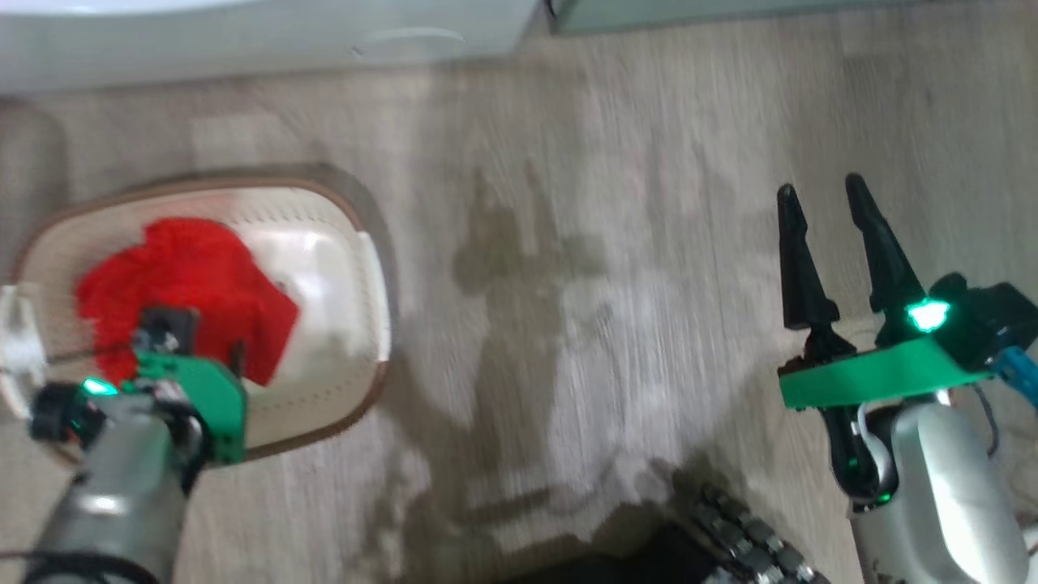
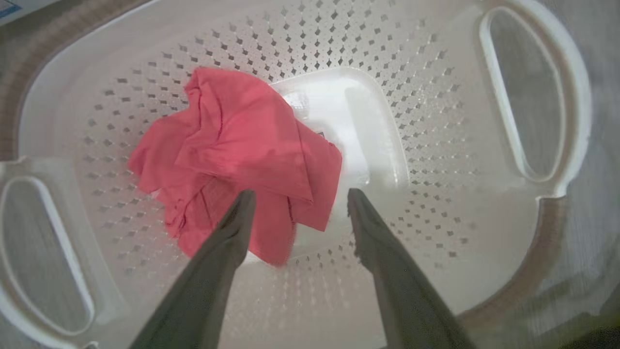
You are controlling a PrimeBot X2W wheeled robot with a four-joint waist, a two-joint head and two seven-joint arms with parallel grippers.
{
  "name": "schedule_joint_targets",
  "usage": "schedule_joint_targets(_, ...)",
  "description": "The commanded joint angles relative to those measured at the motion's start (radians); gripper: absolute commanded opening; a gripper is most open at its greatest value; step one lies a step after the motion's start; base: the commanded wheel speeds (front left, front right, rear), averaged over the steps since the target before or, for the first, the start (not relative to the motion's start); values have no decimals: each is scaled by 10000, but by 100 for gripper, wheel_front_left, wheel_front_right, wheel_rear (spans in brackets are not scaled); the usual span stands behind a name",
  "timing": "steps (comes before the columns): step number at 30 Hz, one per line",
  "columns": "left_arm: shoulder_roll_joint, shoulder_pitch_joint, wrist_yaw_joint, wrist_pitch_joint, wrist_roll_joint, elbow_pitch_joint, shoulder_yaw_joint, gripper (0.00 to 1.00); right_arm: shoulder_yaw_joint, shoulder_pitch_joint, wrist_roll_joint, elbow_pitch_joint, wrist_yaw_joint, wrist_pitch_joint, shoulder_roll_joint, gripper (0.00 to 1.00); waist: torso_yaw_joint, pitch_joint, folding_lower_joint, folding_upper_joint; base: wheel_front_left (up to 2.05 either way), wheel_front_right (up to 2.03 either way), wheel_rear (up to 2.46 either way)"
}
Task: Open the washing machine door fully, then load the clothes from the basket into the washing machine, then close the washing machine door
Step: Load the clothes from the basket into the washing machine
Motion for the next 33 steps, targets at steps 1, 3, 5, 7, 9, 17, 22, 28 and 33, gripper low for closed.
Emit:
schedule_joint_targets(1, 487, -121, 1, 33, 73, 39, 142, 100, 248, -92, 96, -376, 0, -65, -95, 100, -529, 756, -2, 0, 0, 0, 0)
schedule_joint_targets(3, 702, -460, 19, 214, 112, 211, 95, 100, 296, -137, 215, -425, 0, -65, -95, 100, -667, 1089, -2, 0, 0, 0, 0)
schedule_joint_targets(5, 907, -770, 73, 480, 118, 346, 80, 100, 352, -177, 321, -465, 0, -65, -95, 100, -790, 1419, -2, 0, 0, 0, 0)
schedule_joint_targets(7, 1089, -1050, 92, 810, 115, 445, 64, 100, 412, -231, 434, -494, 0, -65, -95, 100, -900, 1744, -2, 0, 0, 0, 0)
schedule_joint_targets(9, 1226, -1341, 115, 1088, 99, 504, 55, 100, 481, -287, 515, -499, 0, -65, -95, 100, -969, 2045, -2, 0, 0, 0, 0)
schedule_joint_targets(17, 2137, -2305, 465, 2232, 271, 647, -165, 100, 842, -641, 1011, -676, 0, -65, -95, 100, -1356, 3303, -2, 0, 0, 0, 0)
schedule_joint_targets(22, 2402, -2658, 614, 2429, 317, 671, -280, 100, 874, -654, 1040, -745, 0, -65, -95, 100, -1254, 3765, -2, 0, 0, 0, 0)
schedule_joint_targets(28, 2601, -2854, 648, 2581, 325, 686, -413, 100, 1026, -701, 1127, -730, 0, -65, -95, 100, -1248, 4075, -2, 0, 0, 0, 0)
schedule_joint_targets(33, 2725, -2944, 768, 2645, 304, 693, -492, 100, 1200, -638, 1144, -833, 0, -65, -95, 100, -1262, 4230, -2, 0, 0, 0, 0)
